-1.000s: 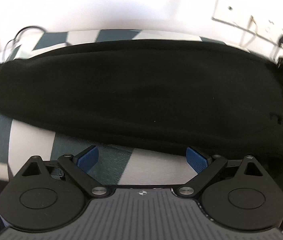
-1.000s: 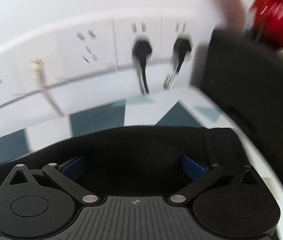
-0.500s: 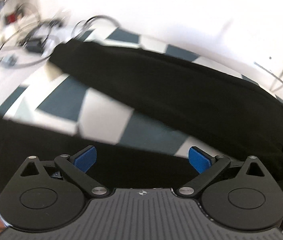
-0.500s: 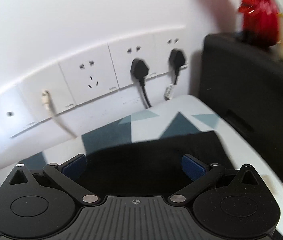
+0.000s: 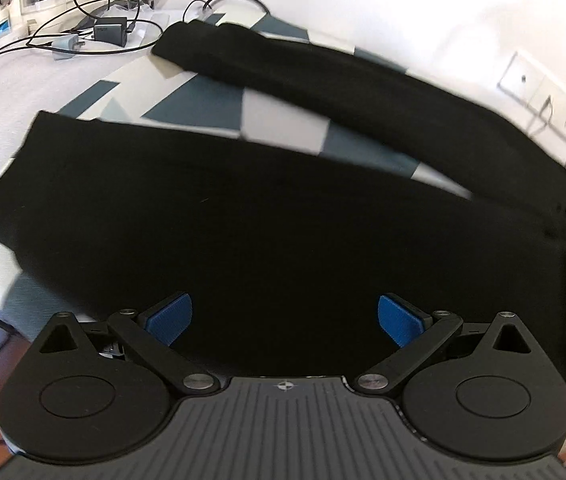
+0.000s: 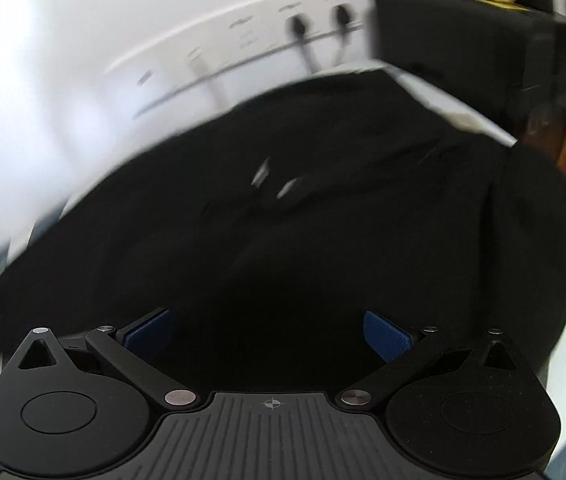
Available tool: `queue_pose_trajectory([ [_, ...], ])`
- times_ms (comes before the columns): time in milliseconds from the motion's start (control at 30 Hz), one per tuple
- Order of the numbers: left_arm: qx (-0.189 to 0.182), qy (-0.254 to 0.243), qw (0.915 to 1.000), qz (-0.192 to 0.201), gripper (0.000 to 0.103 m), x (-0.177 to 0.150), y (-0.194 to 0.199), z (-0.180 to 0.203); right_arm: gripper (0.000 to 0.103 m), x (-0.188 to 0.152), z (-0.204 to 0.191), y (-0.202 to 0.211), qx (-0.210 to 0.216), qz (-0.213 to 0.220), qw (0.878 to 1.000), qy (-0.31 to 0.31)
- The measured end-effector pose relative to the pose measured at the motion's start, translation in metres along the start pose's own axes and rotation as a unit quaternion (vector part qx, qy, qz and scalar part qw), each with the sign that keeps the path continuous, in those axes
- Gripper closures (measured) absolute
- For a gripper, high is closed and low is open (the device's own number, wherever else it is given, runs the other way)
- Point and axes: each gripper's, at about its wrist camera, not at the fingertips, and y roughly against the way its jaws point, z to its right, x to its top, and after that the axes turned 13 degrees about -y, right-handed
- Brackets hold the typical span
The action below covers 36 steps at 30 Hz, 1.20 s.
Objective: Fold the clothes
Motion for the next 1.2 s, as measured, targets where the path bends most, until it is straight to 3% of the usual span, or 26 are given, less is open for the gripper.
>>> queue_pose_trajectory([
  [167,0.001,0.001,0.9993,-0.036,0.001,-0.009,-0.008,-0.027,0.001,-0.053,-0.035,0.018,-0.034,0.002,0.993,0.112],
  [333,0.001,-0.029,0.9994,-0.021,0.0,-0.013,-0.009,-0.024,0.001,-0.086,-0.045,0.02,-0.07,-0.006,0.986,0.154],
  [433,0.032,-0.072,0.9968,-0.014,0.0,-0.018,-0.013,-0.017,0.001,-0.097,-0.04,0.011,-0.097,-0.017,0.985,0.141],
  [500,0.041,-0.079,0.996,-0.001,0.0,-0.023,-0.012,-0.018,0.001,-0.102,-0.03,0.011,-0.091,-0.006,0.989,0.121],
  [700,0.025,-0.108,0.9937,0.017,0.0,-0.029,-0.009,-0.025,0.001,-0.108,-0.032,0.009,-0.087,0.017,0.991,0.099],
  [933,0.018,-0.103,0.9943,0.019,0.0,-0.033,-0.007,-0.032,0.001,-0.111,-0.038,0.007,-0.097,0.025,0.991,0.086],
  [1067,0.007,-0.095,0.9954,0.005,0.0,-0.03,-0.005,-0.041,0.001,-0.106,-0.038,0.006,-0.102,0.008,0.991,0.085],
  [1133,0.005,-0.098,0.9951,0.018,0.001,-0.034,0.001,-0.05,0.001,-0.103,-0.038,0.007,-0.102,-0.003,0.991,0.084],
  [1200,0.003,-0.1,0.9946,0.027,0.011,-0.039,0.005,-0.06,0.001,-0.103,-0.039,0.009,-0.092,-0.024,0.991,0.093],
])
